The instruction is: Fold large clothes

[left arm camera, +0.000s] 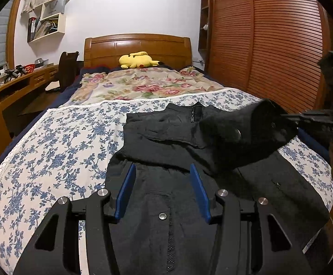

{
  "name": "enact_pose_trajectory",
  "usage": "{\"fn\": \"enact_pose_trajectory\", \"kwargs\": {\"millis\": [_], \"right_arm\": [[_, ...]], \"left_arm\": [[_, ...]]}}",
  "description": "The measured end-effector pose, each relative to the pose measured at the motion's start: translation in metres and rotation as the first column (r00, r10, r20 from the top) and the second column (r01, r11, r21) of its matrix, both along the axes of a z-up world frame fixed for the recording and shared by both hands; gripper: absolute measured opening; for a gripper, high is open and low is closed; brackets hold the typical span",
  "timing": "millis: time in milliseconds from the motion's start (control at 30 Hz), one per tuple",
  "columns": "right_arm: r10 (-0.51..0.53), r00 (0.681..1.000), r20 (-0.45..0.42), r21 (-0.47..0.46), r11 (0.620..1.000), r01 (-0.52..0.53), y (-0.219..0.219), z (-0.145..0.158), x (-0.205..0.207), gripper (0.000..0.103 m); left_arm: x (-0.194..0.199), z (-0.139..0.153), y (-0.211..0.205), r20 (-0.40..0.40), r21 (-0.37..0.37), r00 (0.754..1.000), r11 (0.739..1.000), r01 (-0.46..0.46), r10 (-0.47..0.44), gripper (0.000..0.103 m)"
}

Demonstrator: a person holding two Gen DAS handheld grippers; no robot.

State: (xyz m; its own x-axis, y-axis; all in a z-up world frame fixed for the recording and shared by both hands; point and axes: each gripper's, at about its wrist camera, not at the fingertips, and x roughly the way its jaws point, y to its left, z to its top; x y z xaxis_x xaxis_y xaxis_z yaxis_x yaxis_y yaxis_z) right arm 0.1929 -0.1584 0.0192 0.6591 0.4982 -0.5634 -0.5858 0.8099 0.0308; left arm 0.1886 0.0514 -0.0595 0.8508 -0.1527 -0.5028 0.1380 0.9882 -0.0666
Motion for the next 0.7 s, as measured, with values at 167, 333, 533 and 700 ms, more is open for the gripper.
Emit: {"fn": "enact_pose_trajectory", "kwargs": {"millis": [167, 333, 533, 700], "right_arm": [[0.001, 1.000, -0.029, -0.005, 1.000, -0.001, -0.012, -0.014, -0.018, 0.003], [-0.045, 0.994, -0.097, -0.014, 0.999, 0.043, -0.027, -0.046, -0.013, 0.003], [-0.094, 0.984, -0.153, -0.010, 0.996, 0.094, -0.043, -0.067, -0.005, 0.003], [-0.120, 0.982, -0.148, -0.025, 0.993, 0.118, -0.041, -0.068, 0.002, 0.003]], "left_arm": [[0.001, -0.001, -0.001, -0.007, 0.002, 1.000, 1.000, -0.001, 0.001, 0.050], [0.001, -0.001, -0.002, -0.007, 0.002, 1.000, 1.000, -0.001, 0.001, 0.050], [0.002, -0.003, -0.006, -0.012, 0.008, 1.000, 1.000, 0.010, -0.010, 0.050], [0.004, -0.006, -0.015, -0.016, 0.015, 1.000, 1.000, 0.026, -0.026, 0.050]]}}
